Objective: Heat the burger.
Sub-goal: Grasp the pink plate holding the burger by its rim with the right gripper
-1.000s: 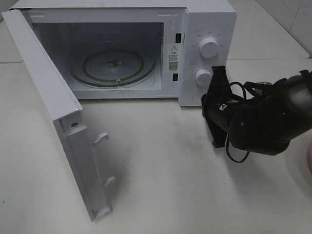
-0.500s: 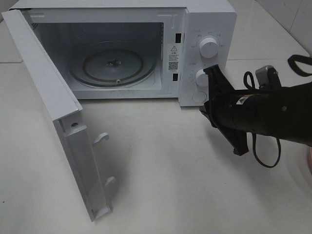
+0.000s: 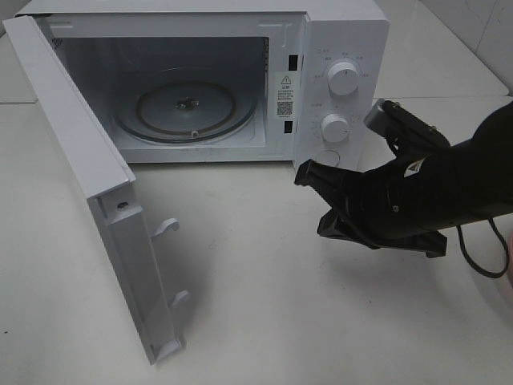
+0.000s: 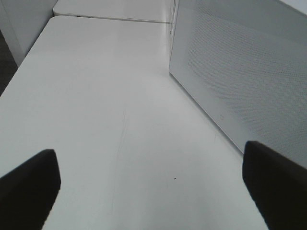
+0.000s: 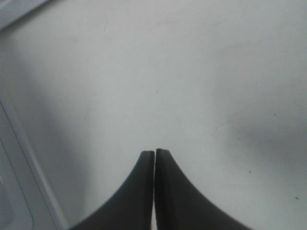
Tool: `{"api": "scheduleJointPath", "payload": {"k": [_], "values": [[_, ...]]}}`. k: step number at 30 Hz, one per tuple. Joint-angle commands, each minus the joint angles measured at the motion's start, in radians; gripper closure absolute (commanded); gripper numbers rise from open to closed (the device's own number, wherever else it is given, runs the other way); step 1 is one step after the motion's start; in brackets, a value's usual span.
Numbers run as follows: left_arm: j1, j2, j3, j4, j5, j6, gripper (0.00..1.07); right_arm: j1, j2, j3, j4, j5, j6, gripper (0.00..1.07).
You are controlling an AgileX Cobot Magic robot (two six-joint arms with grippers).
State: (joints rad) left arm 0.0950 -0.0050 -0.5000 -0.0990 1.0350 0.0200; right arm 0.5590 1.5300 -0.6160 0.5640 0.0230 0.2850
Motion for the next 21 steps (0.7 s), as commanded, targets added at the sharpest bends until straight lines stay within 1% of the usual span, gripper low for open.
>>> {"api": "scheduleJointPath", "payload": {"k": [1,2,3,4,6,9,10,11,13,14,17,19,20,21], "values": [[-0.003,-0.024,0.004,-0.003,-0.008,-0.006,0.09,0.000,-0.017,-0.064,-0.118,0.205,-0.102,1.03],[-0.003,-0.024,0.004,-0.003,-0.008,-0.006,0.09,0.000,-0.017,-0.064,-0.118,0.205,-0.102,1.03],[-0.003,-0.024,0.004,-0.003,-0.008,-0.006,0.09,0.000,-0.017,-0.077,-0.158,0.236,-0.102,1.03],[-0.003,-0.024,0.004,-0.003,-0.008,-0.006,0.09,0.000,-0.017,-0.077,-0.158,0.236,-0.102,1.03],[-0.003,-0.024,0.004,-0.003,-0.008,-0.006,0.09,0.000,-0.017,-0.137,-0.340,0.382,-0.102,1.02],[-0.003,-0.024,0.004,-0.003,-0.008,-0.006,0.09,0.000,-0.017,-0.153,-0.377,0.420,-0.102,1.02],[-0.003,-0.024,0.004,-0.003,-0.008,-0.006,0.09,0.000,-0.017,-0.179,-0.438,0.490,-0.102,1.01],[-0.003,-0.024,0.004,-0.003,-0.008,-0.006,0.09,0.000,-0.017,-0.202,-0.469,0.546,-0.102,1.00],[-0.003,-0.024,0.004,-0.003,-0.008,-0.006,0.09,0.000,-0.017,-0.210,-0.479,0.565,-0.102,1.00],[-0.003,-0.024,0.004,-0.003,-0.008,-0.006,0.09,0.000,-0.017,-0.231,-0.487,0.607,-0.102,0.99],[-0.003,-0.024,0.004,-0.003,-0.008,-0.006,0.09,0.000,-0.017,-0.241,-0.492,0.624,-0.104,0.99],[-0.003,-0.024,0.004,-0.003,-0.008,-0.006,0.09,0.000,-0.017,-0.273,-0.533,0.676,-0.106,0.94],[-0.003,-0.024,0.004,-0.003,-0.008,-0.006,0.09,0.000,-0.017,-0.273,-0.533,0.676,-0.106,0.94],[-0.003,-0.024,0.004,-0.003,-0.008,-0.006,0.09,0.000,-0.017,-0.275,-0.540,0.680,-0.106,0.92]]}}
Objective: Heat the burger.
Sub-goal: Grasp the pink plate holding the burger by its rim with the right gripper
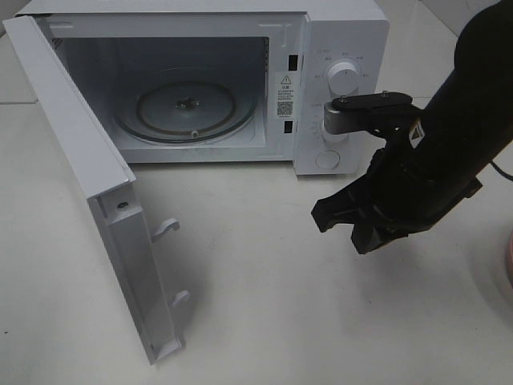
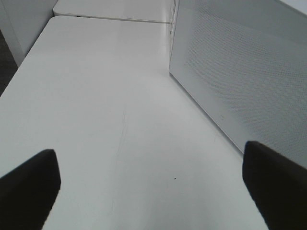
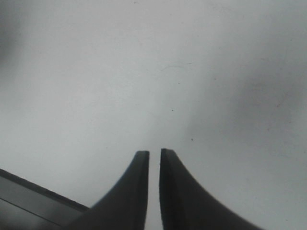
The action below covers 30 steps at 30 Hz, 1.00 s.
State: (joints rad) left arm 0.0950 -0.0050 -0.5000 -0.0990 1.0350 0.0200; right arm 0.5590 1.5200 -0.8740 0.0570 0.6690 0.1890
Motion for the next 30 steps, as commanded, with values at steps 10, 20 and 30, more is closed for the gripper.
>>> {"api": "scheduleJointPath", "payload": {"k": [10,20,30], "values": [[-0.003,-0.024,0.004,-0.003,-0.008,-0.006,0.09,-0.046,-0.018,-0.019,-0.079,0.059,-0.028,0.07],[-0.003,-0.024,0.004,-0.003,-0.008,-0.006,0.09,-0.145,-0.018,-0.019,-0.088,0.186,-0.138,0.09],[-0.003,-0.024,0.004,-0.003,-0.008,-0.006,0.09,-0.277,-0.018,-0.019,-0.110,0.261,-0.155,0.13]]}}
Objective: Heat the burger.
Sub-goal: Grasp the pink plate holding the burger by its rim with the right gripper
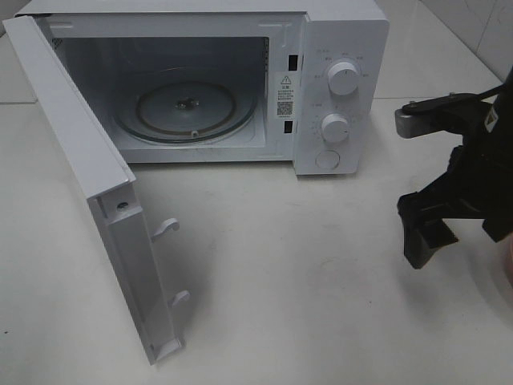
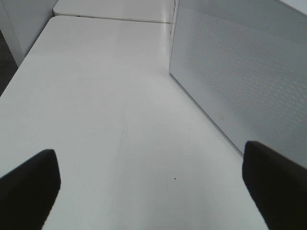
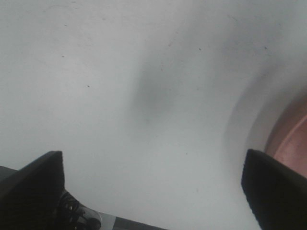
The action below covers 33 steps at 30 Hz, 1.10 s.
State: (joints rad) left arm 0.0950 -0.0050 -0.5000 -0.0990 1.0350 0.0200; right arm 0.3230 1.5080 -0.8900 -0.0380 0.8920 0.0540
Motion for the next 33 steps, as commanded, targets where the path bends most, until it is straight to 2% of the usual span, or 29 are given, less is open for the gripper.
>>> {"api": "scheduleJointPath", "payload": {"k": [1,17,25,33], "values": [[-0.003,-0.024,0.004,-0.003,-0.008,-0.006,0.09,-0.041,-0.006,-0.003,-0.015,0.038,-0.020,0.13],[-0.003,-0.024,0.004,-0.003,-0.008,-0.006,0.09,-0.255,-0.006,-0.003,-0.096,0.073,-0.063,0.19],[-0.003,-0.024,0.004,-0.003,-0.008,-0.006,0.09,-0.322,-0.006,-0.003,-0.098,0.026,-0.102,0.21],[-0.003,-0.024,0.004,-0.003,-0.008,-0.006,0.09,-0.331,0.035,-0.003,-0.117,-0.019,-0.093,0.22]]}}
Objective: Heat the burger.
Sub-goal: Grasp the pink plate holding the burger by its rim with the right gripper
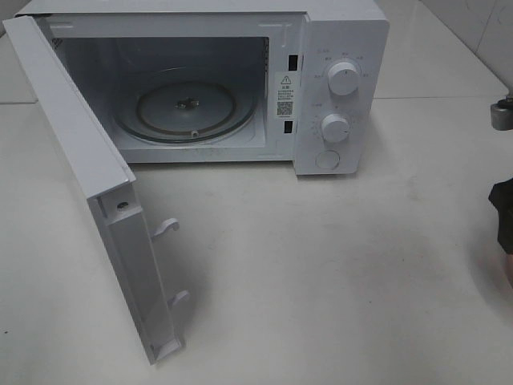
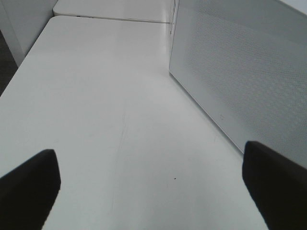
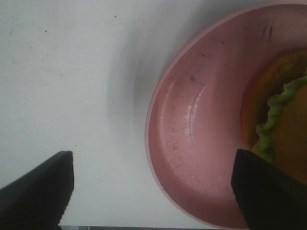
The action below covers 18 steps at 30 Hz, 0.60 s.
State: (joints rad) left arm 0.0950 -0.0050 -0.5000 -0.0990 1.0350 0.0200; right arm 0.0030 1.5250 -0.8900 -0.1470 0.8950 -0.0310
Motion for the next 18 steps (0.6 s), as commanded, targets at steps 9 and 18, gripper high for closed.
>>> {"api": "scheduleJointPath", "payload": {"k": [9,18], "values": [[-0.003,-0.024,0.004,-0.003,-0.008,-0.006,0.09,-0.014,0.071,0.000,-0.011,-0.075,0.024,0.23],[-0.003,-0.024,0.004,-0.003,-0.008,-0.006,0.09,-0.014,0.136,0.004,-0.033,-0.118,0.069,0.25]]}}
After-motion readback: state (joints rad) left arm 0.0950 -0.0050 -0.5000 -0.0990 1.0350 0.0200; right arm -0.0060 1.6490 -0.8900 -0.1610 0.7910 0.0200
